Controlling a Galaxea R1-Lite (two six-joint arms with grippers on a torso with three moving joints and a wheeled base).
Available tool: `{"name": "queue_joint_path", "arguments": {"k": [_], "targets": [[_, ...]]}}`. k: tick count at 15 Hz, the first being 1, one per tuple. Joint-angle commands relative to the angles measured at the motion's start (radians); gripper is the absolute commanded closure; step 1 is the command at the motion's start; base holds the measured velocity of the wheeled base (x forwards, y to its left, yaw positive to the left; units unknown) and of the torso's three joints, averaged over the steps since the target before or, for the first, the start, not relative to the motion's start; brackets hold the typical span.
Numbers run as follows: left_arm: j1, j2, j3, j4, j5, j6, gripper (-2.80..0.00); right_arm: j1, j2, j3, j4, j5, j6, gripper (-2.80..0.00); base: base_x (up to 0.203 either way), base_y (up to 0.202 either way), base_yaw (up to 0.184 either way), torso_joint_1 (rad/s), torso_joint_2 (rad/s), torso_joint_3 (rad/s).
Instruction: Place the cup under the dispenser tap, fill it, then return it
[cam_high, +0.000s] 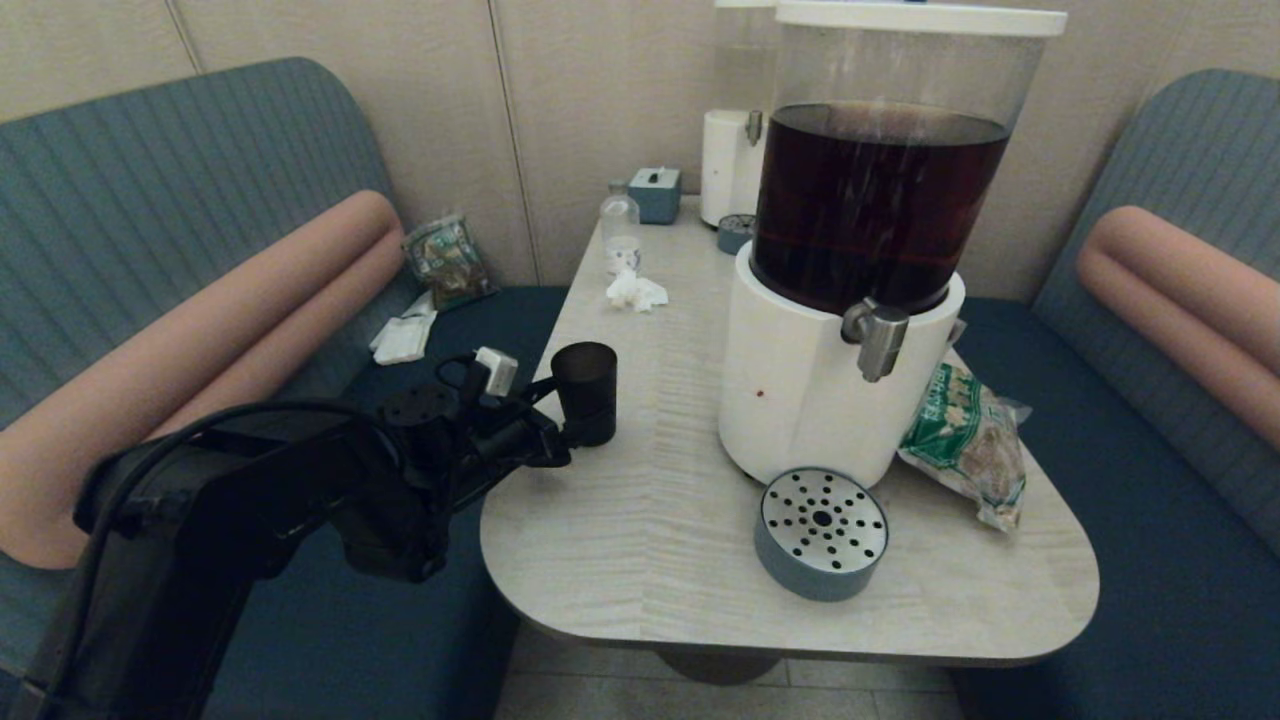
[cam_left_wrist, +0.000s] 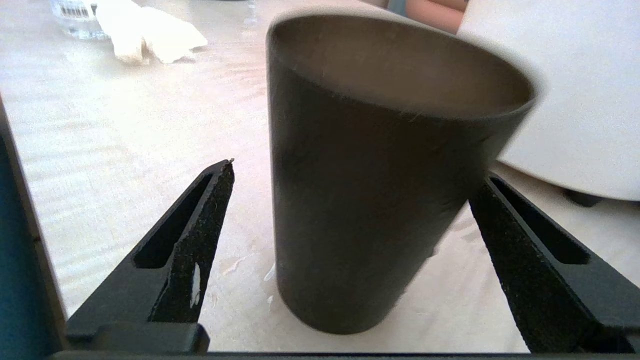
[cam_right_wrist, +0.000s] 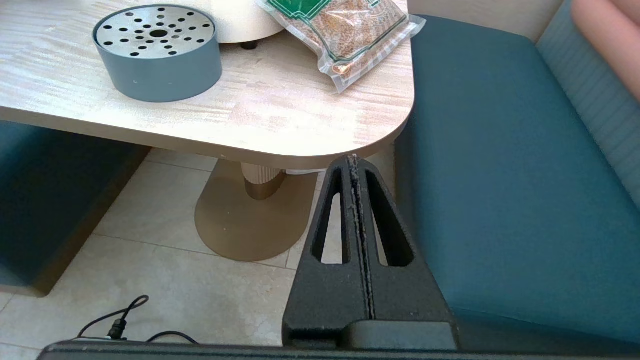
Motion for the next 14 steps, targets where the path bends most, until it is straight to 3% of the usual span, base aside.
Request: {"name": "queue_joint_path", "arguments": {"k": [1,9,14], "targets": [[0.004,-0.062,0.050,-0.011,-0.005,0.001,-2.80,0.000,0.001,0.001,0.000,0.001,-0.001,0.00,0.000,0.000,0.000,0.000,0.00,0.000],[0.004,-0.205,0.249,-0.011,-0.016,0.019,-2.80,0.000,0.001,0.001,0.000,0.001,0.000,0.00,0.000,0.000,0.000,0.000,0.00,0.000],[0.004,-0.388,0.446,-0.011,-0.018,0.022,-2.80,0.000,0.001,0.000,0.000,-0.001,-0.001,0.00,0.000,0.000,0.000,0.000,0.00,0.000]]}}
